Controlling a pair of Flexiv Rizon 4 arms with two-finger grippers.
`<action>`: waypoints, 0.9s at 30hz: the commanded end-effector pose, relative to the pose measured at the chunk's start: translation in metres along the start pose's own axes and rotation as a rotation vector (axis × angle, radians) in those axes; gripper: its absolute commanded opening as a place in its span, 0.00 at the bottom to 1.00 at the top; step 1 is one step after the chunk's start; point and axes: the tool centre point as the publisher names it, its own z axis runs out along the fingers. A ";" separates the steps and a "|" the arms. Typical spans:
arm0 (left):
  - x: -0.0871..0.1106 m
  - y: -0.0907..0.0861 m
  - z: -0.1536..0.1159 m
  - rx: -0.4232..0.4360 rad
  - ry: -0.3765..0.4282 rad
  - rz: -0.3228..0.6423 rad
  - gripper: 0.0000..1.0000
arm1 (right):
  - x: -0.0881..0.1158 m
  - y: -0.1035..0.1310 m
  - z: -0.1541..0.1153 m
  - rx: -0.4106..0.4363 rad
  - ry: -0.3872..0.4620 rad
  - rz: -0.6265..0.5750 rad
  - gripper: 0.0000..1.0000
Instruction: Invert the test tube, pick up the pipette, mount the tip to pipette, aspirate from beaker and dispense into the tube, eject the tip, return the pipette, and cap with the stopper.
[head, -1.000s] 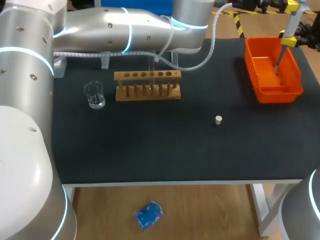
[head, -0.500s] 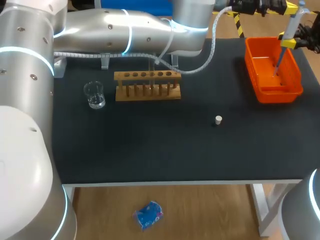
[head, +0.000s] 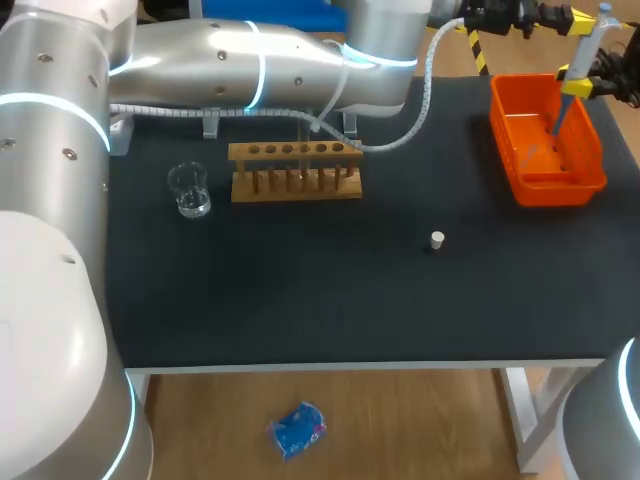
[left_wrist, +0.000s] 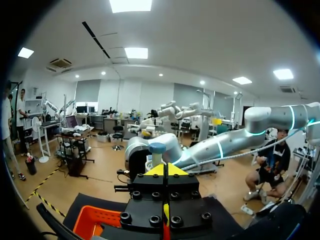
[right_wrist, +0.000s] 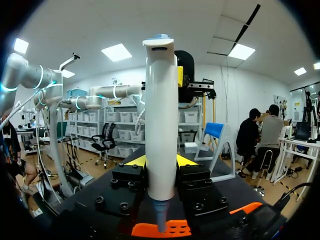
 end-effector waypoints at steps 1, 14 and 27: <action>-0.003 0.010 0.004 0.000 0.002 -0.003 0.00 | -0.004 0.008 -0.002 0.001 0.012 -0.001 0.00; -0.004 -0.011 -0.003 0.002 -0.020 0.047 0.00 | -0.004 0.008 -0.002 0.001 0.012 -0.001 0.00; -0.002 -0.048 -0.021 -0.020 -0.055 0.122 0.64 | -0.004 0.008 -0.002 0.001 0.012 -0.001 0.00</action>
